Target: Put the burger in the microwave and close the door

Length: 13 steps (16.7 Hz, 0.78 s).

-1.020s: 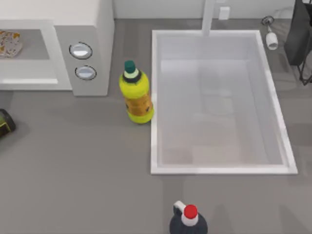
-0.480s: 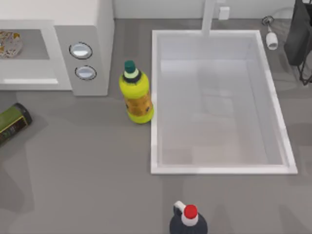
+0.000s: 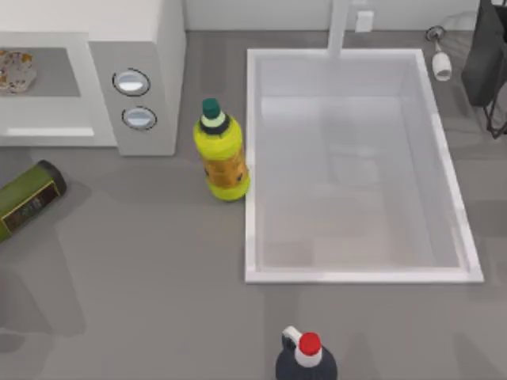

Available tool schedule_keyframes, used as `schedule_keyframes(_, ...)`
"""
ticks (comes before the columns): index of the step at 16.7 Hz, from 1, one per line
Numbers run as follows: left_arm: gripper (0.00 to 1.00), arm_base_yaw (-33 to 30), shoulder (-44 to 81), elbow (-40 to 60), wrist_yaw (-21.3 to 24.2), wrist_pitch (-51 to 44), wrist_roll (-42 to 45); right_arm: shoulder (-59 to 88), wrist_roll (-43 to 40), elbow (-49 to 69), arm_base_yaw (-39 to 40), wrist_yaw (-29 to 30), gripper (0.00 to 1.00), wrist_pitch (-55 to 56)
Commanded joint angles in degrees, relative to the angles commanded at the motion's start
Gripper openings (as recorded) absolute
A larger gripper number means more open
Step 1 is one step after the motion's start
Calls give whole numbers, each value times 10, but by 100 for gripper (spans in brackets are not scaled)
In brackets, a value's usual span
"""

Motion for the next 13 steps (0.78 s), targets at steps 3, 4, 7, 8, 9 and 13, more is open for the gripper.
schedule_keyframes(3, 0, -66, -75, -59, -38, 26, -65, 0, 0, 0, 0, 0, 100, 0)
schedule_keyframes(4, 0, -86, -96, -76, -49, 34, -85, 0, 0, 0, 0, 0, 100, 0)
schedule_keyframes(7, 0, -113, -123, -101, -65, 46, -111, 0, 0, 0, 0, 0, 100, 0)
schedule_keyframes(8, 0, -113, -123, -101, -65, 46, -111, 0, 0, 0, 0, 0, 100, 0)
schedule_keyframes(9, 0, -113, -123, -101, -65, 46, -111, 0, 0, 0, 0, 0, 100, 0)
schedule_keyframes(13, 0, -128, -130, -89, -99, 49, -123, 0, 0, 0, 0, 0, 100, 0)
